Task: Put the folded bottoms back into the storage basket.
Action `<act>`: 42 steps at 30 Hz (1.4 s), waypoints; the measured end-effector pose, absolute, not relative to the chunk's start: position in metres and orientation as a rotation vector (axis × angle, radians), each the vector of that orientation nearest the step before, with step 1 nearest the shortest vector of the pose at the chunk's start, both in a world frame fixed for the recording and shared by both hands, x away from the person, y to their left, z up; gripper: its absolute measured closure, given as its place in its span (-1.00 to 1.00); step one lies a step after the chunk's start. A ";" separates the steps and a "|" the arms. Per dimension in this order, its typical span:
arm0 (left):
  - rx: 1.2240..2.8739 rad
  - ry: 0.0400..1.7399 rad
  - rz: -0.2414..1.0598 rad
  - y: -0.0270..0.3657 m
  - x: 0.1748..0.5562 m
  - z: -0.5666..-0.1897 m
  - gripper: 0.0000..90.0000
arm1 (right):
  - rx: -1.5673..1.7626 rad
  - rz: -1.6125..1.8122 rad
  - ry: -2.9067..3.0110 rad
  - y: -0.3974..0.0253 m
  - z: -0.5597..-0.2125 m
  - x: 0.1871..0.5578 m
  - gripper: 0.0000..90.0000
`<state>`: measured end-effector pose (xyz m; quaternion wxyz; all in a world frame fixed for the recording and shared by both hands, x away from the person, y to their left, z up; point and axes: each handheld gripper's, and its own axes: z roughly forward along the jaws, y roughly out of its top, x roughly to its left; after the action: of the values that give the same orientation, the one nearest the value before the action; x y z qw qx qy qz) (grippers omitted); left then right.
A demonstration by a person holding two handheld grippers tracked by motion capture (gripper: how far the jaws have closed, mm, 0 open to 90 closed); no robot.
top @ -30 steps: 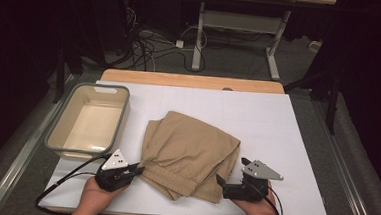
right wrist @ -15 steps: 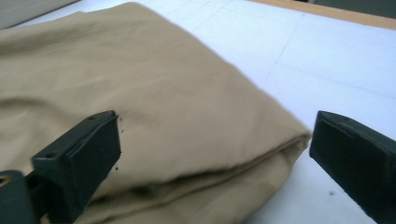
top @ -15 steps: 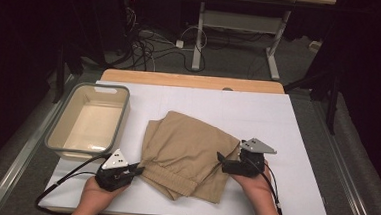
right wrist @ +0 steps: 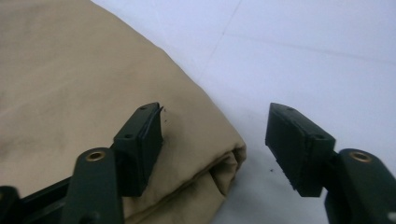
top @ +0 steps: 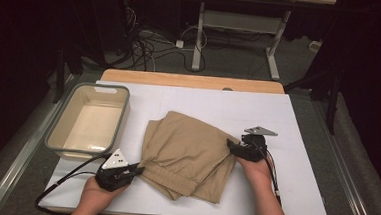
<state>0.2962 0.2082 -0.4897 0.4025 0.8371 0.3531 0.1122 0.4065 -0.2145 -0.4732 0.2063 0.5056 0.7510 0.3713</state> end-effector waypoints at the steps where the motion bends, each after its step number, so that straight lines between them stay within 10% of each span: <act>1: 2.115 0.892 0.283 0.208 0.296 -0.490 0.71 | 1.415 1.030 2.104 -0.215 -0.474 0.407 -0.04; 17: 2.115 0.894 0.273 0.209 0.297 -0.490 0.70 | 1.296 1.036 2.214 -0.210 -0.482 0.393 0.76; 42: 2.315 0.966 0.200 0.200 0.310 -0.457 0.70 | 1.135 1.117 2.119 -0.205 -0.474 0.375 0.91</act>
<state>0.3103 0.1997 -0.4575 0.3076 0.8754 0.3652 0.0756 0.3746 -0.2051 -0.4741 0.2432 0.4153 0.7754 0.4088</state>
